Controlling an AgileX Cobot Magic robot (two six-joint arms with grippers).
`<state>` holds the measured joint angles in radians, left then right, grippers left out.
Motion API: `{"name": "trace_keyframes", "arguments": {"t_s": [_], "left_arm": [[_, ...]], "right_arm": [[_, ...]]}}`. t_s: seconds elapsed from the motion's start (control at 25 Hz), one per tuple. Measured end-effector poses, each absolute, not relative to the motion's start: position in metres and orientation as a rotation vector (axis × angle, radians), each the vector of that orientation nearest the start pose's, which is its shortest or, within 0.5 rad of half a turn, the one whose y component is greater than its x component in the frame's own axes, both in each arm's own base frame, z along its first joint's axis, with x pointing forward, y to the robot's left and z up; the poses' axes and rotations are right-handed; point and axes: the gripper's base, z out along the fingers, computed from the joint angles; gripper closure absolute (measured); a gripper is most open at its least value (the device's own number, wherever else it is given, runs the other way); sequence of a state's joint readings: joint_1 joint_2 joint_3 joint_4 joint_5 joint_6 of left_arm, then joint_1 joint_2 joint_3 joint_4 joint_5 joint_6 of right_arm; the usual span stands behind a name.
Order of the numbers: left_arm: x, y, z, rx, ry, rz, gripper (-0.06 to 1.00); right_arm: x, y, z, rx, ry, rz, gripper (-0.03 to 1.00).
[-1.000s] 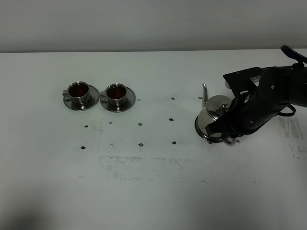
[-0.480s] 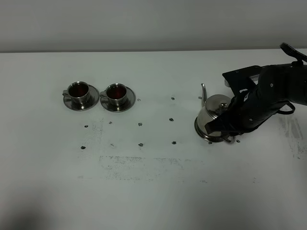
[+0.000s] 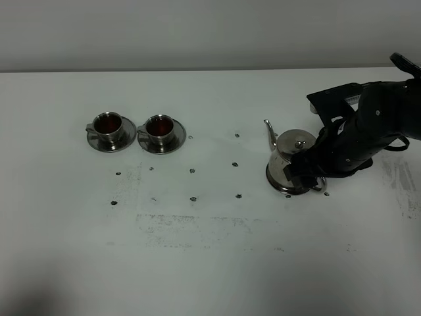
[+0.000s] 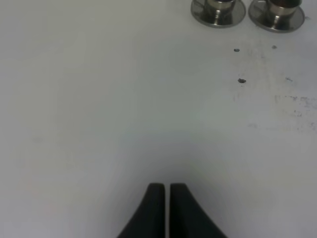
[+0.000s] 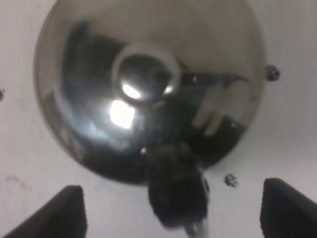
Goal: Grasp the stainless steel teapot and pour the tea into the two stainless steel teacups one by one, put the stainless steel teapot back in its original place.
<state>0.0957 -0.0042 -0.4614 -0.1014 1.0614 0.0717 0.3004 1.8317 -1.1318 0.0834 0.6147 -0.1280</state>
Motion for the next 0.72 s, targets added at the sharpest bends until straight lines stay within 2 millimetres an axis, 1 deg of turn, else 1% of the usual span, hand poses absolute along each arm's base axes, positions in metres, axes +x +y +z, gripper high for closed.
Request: {"name": "trace_keyframes", "arguments": {"t_s": [0.08,0.2,0.36,0.48,0.6,0.72], "left_arm": [[-0.001,-0.008,0.267,-0.022,2.075,-0.02,0.89],[-0.001,-0.008,0.267,-0.022,2.075,-0.02,0.89],[-0.001,-0.008,0.267,-0.022,2.075,-0.02,0.89],[-0.001,-0.008,0.267,-0.022,2.075,-0.02,0.89],[-0.001,-0.008,0.267,-0.022,2.075,-0.02,0.89],[-0.001,-0.008,0.267,-0.022,2.075,-0.02,0.89]], "right_arm": [[0.337,0.107,0.184,-0.547,2.75,0.095,0.27],[0.329,0.103,0.208,-0.573,2.713,0.065,0.28],[0.31,0.096,0.257,-0.562,2.609,0.063,0.33],[0.285,0.087,0.298,-0.557,2.524,0.05,0.39],[0.252,0.077,0.342,-0.531,2.396,0.054,0.45],[0.223,0.07,0.374,-0.491,2.274,0.096,0.51]]}}
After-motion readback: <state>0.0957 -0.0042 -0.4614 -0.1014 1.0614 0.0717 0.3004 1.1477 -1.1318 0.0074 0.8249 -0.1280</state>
